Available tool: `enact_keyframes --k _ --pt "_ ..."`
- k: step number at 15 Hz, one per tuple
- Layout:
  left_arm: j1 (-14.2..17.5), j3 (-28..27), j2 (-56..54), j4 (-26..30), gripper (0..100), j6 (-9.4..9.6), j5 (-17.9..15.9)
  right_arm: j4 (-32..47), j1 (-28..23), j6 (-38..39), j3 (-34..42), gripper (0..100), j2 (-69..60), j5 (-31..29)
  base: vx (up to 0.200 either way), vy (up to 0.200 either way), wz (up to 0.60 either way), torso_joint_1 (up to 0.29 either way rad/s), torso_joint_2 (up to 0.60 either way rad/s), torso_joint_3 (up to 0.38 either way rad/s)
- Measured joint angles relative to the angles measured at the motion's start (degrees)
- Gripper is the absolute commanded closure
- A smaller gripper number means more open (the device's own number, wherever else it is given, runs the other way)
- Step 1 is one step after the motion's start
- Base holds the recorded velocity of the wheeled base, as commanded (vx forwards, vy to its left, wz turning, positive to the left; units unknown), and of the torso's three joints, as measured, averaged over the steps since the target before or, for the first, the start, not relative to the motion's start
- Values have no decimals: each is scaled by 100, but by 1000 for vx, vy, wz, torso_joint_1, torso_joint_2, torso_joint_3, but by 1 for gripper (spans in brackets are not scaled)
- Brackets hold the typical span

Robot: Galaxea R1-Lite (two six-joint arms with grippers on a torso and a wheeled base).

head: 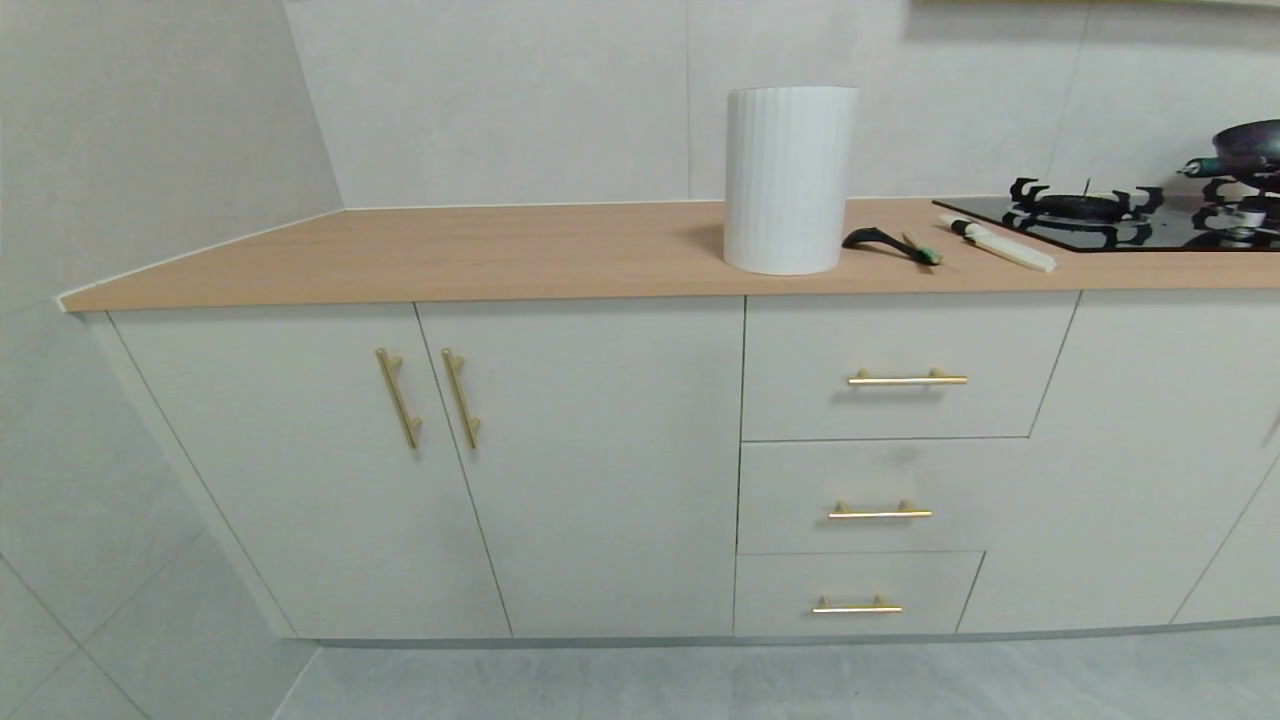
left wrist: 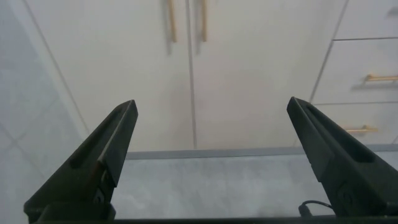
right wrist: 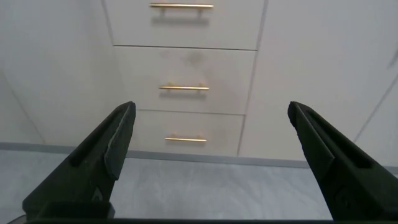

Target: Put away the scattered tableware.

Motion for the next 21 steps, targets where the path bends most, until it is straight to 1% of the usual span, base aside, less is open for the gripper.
enact_keyframes --k 4,8,21 --pt "0 0 0 0 0 -2 2 2 -2 -6 0 0 0 2 0 0 0 0 0 0" --pt "4 0 0 0 0 -2 0 5 2 -20 0 0 0 13 200 0 0 0 2 6" --pt "1 0 0 0 0 -9 2 -48 5 32 -73 0 7 -62 0 0 0 0 0 0"
